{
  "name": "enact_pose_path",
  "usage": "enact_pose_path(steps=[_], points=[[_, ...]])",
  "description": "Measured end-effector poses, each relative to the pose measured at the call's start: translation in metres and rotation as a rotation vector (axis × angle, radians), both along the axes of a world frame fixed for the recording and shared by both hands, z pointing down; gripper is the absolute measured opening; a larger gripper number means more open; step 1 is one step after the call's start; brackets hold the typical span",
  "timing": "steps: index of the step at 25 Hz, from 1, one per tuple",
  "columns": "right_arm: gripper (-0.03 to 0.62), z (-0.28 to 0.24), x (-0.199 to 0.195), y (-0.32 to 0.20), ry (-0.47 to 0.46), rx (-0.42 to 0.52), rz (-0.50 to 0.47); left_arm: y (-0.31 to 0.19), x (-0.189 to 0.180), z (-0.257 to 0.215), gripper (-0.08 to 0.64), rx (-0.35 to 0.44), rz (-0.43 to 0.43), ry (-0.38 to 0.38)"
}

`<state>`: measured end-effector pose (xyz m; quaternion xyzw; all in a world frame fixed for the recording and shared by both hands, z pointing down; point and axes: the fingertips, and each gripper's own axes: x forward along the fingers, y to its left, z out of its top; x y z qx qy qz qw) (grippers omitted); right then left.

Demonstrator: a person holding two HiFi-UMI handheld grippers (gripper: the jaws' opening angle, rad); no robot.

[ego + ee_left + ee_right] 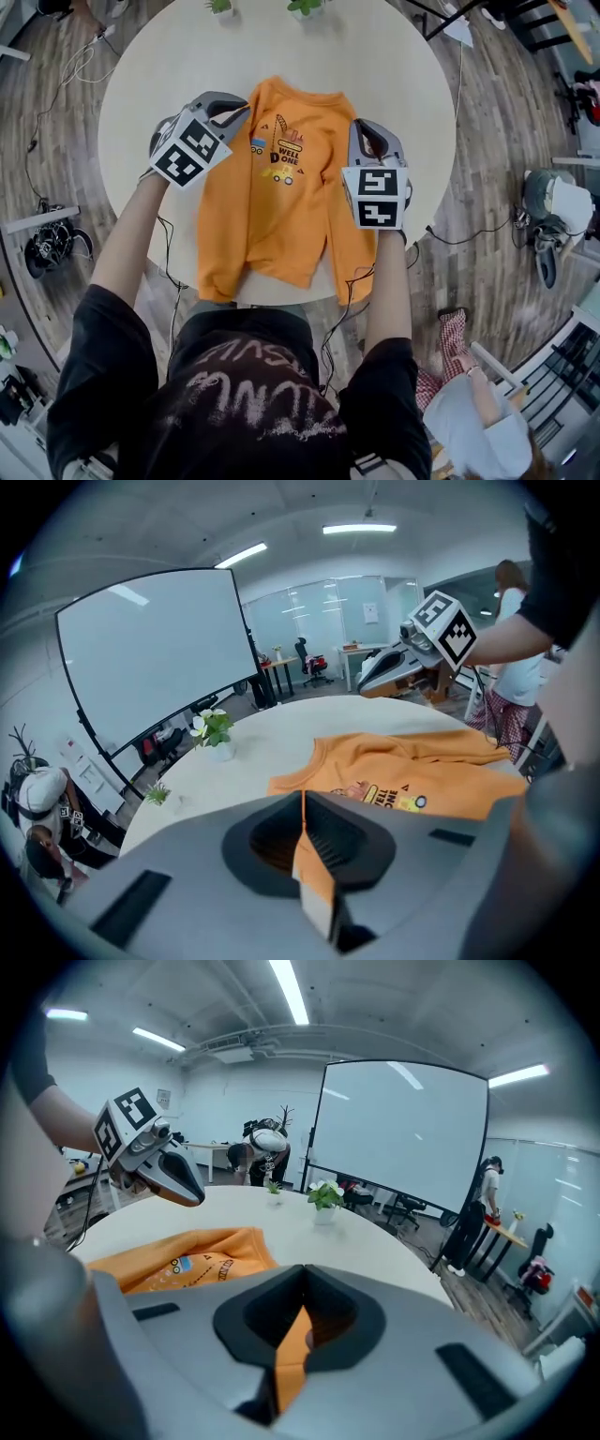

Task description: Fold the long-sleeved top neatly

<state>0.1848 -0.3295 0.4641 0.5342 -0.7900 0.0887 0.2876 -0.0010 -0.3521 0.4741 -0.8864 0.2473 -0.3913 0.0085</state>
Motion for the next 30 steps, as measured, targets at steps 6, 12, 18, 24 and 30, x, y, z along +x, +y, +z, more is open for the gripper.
enact_pose_path(steps=[6, 12, 18, 24, 30], points=[[0.006, -0.026, -0.018, 0.055, 0.013, 0.024, 0.066, 0.056, -0.021, -0.016, 0.012, -0.025, 0.016, 0.079], [0.005, -0.051, -0.040, 0.132, 0.022, 0.050, 0.176, 0.126, -0.044, -0.031, 0.014, -0.013, 0.098, 0.127], [0.005, -0.052, -0.065, 0.221, 0.040, 0.033, 0.279, 0.201, -0.054, -0.028, 0.014, -0.015, 0.235, 0.117], [0.006, -0.021, -0.091, 0.289, 0.007, -0.033, 0.340, 0.277, -0.062, 0.002, 0.015, -0.071, 0.339, 0.072], [0.006, 0.008, -0.094, 0.318, -0.025, -0.087, 0.338, 0.351, -0.062, 0.044, 0.152, -0.182, 0.448, -0.004]])
